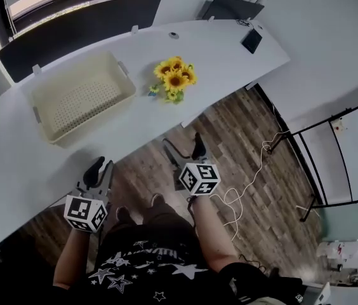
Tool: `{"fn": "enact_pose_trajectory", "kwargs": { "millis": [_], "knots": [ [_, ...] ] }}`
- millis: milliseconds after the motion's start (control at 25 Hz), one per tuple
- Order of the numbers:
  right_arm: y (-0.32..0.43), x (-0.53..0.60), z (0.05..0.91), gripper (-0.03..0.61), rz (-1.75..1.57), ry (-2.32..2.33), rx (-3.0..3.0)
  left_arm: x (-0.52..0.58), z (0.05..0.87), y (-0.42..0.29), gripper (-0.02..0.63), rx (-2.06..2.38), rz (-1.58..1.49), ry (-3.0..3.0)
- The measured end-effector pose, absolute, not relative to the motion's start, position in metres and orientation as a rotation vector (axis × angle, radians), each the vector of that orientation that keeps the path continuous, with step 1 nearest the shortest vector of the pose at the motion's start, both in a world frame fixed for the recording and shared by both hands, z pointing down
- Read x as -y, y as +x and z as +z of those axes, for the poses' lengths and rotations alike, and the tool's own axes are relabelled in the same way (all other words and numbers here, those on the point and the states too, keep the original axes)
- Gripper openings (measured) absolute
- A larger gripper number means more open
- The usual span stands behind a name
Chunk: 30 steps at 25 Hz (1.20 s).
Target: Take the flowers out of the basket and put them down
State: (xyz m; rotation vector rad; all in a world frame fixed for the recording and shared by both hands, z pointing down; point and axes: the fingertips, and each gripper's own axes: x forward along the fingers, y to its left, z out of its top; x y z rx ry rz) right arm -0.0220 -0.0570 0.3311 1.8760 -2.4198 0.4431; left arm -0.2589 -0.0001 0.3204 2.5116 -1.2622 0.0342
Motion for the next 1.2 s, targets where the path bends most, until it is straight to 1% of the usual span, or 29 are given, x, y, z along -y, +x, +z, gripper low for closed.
{"fn": "enact_pose_trajectory", "kwargs": {
  "millis": [280, 440, 600, 680, 760, 800, 840, 880, 920, 960, 1000, 1200],
  "knots": [
    [-0.010, 0.036, 0.300, 0.525, 0.388, 1.921, 2.488, -0.019, 0.308, -0.243, 0.097, 1.309, 0.080, 2.625],
    [0.002, 0.021, 0.296, 0.523, 0.405, 1.898, 2.550, -0.027, 0.295, -0.228, 0.062, 1.368, 0.046, 2.598],
    [0.021, -0.004, 0.293, 0.473, 0.449, 1.855, 2.607, -0.053, 0.283, -0.198, 0.049, 1.418, 0.032, 2.596],
    [0.034, -0.017, 0.291, 0.467, 0.456, 1.845, 2.625, -0.071, 0.273, -0.179, 0.049, 1.427, 0.023, 2.602],
    [0.048, -0.030, 0.288, 0.444, 0.462, 1.844, 2.642, -0.089, 0.263, -0.162, 0.049, 1.429, 0.011, 2.603],
    [0.055, -0.037, 0.288, 0.419, 0.464, 1.848, 2.644, -0.099, 0.262, -0.154, 0.048, 1.429, 0.005, 2.599],
    [0.063, -0.043, 0.289, 0.370, 0.463, 1.859, 2.634, -0.107, 0.263, -0.147, 0.048, 1.432, 0.003, 2.595],
    [0.072, -0.049, 0.291, 0.300, 0.452, 1.881, 2.604, -0.116, 0.266, -0.142, 0.048, 1.438, 0.007, 2.591],
    [0.082, -0.055, 0.293, 0.199, 0.430, 1.917, 2.552, -0.123, 0.269, -0.138, 0.048, 1.448, 0.014, 2.588],
    [0.093, -0.061, 0.295, 0.074, 0.401, 1.956, 2.489, -0.130, 0.271, -0.134, 0.048, 1.460, 0.019, 2.584],
    [0.102, -0.067, 0.295, 0.002, 0.373, 1.980, 2.442, -0.137, 0.271, -0.131, 0.048, 1.473, 0.017, 2.578],
    [0.118, -0.102, 0.272, 0.002, 0.291, 1.911, 2.533, -0.174, 0.254, -0.117, 0.048, 1.532, -0.027, 2.548]
  ]
}}
